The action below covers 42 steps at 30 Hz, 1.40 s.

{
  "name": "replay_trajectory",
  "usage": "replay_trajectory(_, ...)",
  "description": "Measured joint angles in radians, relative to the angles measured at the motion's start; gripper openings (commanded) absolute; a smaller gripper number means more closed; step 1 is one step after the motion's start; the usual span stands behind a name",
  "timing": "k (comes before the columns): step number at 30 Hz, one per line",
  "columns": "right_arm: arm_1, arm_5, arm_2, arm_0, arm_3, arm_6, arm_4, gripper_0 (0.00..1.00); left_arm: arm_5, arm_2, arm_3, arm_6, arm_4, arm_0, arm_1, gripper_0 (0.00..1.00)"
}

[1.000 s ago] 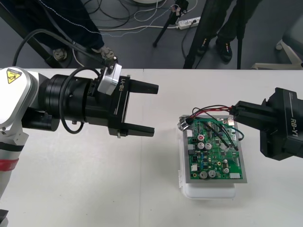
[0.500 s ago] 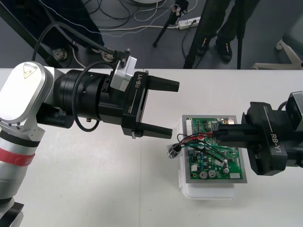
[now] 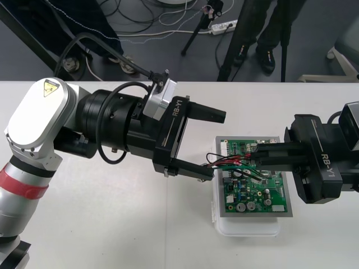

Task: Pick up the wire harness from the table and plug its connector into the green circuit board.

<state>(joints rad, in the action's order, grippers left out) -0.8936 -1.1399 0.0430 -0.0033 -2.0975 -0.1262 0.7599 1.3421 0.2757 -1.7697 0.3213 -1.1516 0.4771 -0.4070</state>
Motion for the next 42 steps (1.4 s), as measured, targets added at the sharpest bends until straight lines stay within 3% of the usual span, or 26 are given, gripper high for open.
replay_trajectory(16,0.001,0.056,0.000,-0.016,0.000,0.000,0.013,0.00,-0.108,0.047,-0.078,0.000,0.002,-0.046,-0.009,1.00)
replay_trajectory(42,0.020,0.078,0.000,-0.020,0.001,0.000,0.033,0.00,-0.214,0.081,-0.098,0.000,-0.003,-0.048,-0.011,1.00)
